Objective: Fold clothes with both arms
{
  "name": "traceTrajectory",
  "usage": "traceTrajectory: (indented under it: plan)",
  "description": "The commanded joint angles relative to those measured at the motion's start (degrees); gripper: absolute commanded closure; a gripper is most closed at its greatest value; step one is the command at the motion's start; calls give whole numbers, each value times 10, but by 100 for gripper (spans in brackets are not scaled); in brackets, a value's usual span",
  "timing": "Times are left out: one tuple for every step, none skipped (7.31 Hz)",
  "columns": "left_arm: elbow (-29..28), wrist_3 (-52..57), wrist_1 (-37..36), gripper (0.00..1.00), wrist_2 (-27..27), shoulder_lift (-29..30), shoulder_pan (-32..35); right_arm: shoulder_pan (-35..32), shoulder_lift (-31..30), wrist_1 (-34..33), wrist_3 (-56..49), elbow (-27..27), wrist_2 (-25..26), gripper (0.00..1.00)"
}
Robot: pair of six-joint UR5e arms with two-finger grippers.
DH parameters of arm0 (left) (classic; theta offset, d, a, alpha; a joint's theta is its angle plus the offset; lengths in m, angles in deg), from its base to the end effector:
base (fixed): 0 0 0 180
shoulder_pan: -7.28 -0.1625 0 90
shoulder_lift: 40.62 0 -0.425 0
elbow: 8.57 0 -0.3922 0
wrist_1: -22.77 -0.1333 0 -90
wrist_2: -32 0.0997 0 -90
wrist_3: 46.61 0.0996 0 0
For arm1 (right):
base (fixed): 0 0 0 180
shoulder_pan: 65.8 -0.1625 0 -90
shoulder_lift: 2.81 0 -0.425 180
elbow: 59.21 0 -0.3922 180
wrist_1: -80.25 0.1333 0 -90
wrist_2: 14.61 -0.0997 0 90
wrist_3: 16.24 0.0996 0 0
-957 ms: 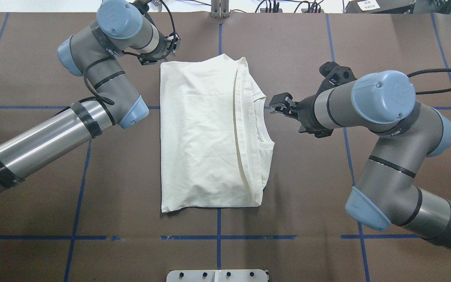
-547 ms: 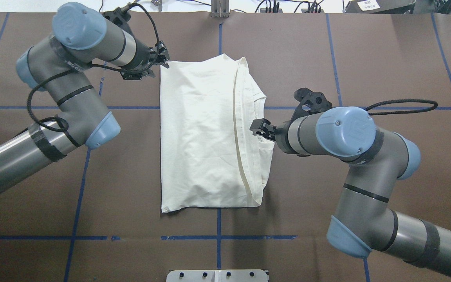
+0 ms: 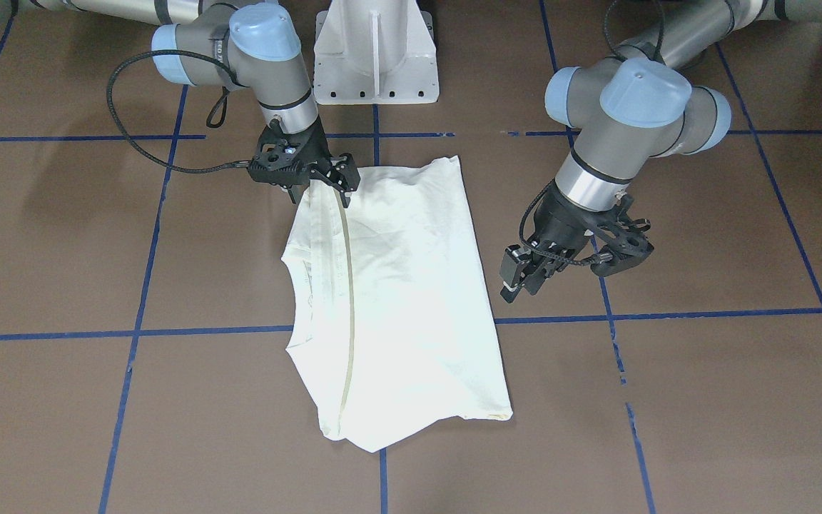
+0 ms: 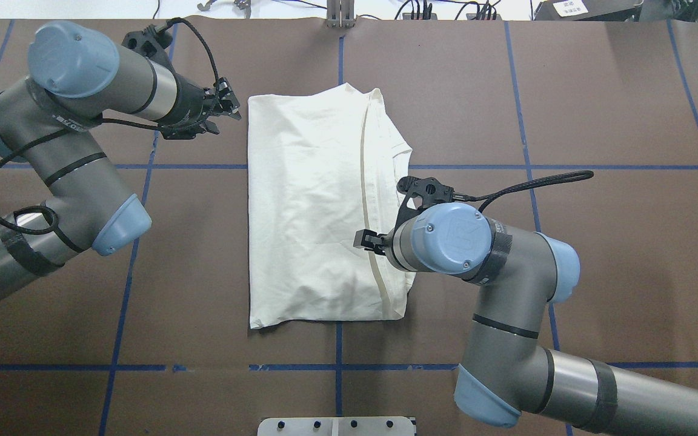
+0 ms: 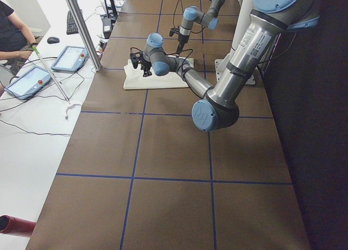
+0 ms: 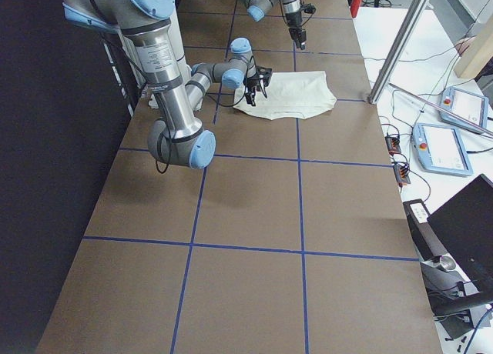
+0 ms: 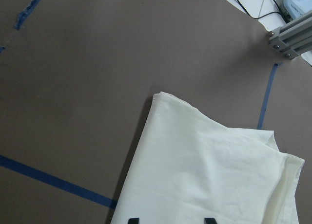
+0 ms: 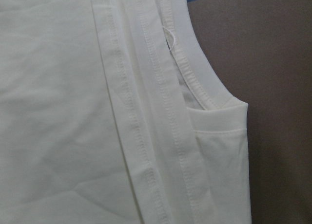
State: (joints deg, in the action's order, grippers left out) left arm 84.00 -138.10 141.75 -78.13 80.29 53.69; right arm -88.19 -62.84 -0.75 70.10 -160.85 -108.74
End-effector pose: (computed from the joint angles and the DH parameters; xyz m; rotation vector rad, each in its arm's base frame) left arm 0.3933 -0.5568 0.2656 0.1218 1.1318 -0.5542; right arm -0.5489 -0.3625 0.2562 0.1338 -0.8783 0.2734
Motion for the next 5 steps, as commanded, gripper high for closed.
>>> traceTrajectory:
  plan:
    - [11, 1, -1, 46, -2, -12, 0, 23, 50, -66, -80, 53, 12, 2]
    - [8, 1, -1, 46, -2, -12, -1, 32, 75, -106, -83, 72, 27, 2]
    - [5, 1, -1, 46, -2, -12, -1, 38, 77, -114, -99, 77, 39, 2]
    - [5, -1, -1, 46, -2, -12, -2, 38, 76, -141, -113, 76, 43, 4]
    - [4, -2, 0, 45, -2, -12, -4, 37, 70, -161, -138, 68, 51, 5]
